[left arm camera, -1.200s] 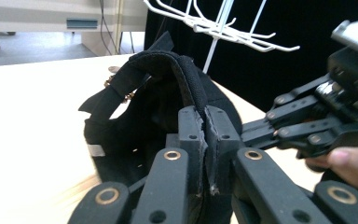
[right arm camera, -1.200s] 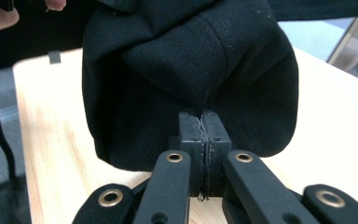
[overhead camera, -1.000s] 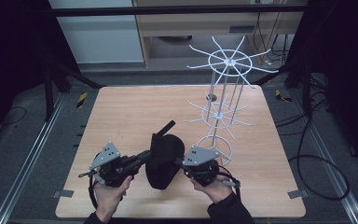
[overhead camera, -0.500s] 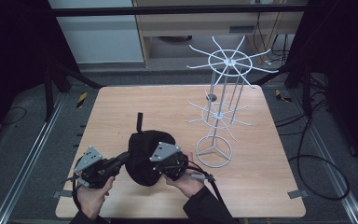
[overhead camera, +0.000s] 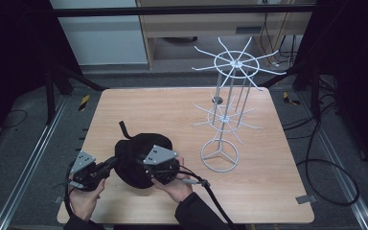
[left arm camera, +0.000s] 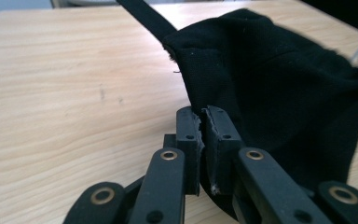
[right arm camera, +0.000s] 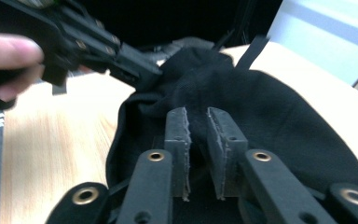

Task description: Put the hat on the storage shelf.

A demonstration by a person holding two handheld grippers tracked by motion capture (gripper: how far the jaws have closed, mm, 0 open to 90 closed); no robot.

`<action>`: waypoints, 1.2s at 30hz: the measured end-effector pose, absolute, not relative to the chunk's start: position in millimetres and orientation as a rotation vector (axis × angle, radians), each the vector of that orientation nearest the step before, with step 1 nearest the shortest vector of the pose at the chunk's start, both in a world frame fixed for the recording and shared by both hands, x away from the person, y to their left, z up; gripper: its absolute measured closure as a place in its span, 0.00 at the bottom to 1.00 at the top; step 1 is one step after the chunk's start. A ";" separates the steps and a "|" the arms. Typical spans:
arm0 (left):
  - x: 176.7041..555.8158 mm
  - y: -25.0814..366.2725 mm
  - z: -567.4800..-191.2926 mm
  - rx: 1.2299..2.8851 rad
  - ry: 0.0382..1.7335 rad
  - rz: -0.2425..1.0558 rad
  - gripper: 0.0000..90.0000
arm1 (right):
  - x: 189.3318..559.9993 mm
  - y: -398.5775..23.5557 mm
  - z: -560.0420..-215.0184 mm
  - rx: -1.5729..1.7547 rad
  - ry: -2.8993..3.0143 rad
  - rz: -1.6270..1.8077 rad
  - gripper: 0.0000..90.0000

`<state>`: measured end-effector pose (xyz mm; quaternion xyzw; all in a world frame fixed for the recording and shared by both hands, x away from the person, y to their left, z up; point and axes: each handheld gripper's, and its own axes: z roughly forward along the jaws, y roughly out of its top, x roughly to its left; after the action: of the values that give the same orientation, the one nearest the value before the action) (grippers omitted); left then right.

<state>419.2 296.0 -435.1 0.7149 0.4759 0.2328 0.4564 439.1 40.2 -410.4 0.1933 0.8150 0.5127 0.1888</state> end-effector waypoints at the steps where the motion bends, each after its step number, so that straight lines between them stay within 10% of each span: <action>1: 421.1 299.4 -437.9 1.775 1.191 0.586 0.94 | 439.1 38.5 -410.1 0.548 2.288 1.448 0.83; 19: 428.9 309.1 -452.0 1.881 1.268 0.663 0.99 | 436.1 -33.8 -421.4 0.722 2.241 1.466 0.73; 36: 434.8 284.3 -411.9 1.863 1.091 0.641 0.58 | 401.0 -132.6 -439.1 0.876 2.160 1.391 0.61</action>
<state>434.8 284.3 -411.9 0.7467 0.4373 0.2570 0.4303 401.0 -132.6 -439.1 0.3153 0.7778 0.5007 0.2120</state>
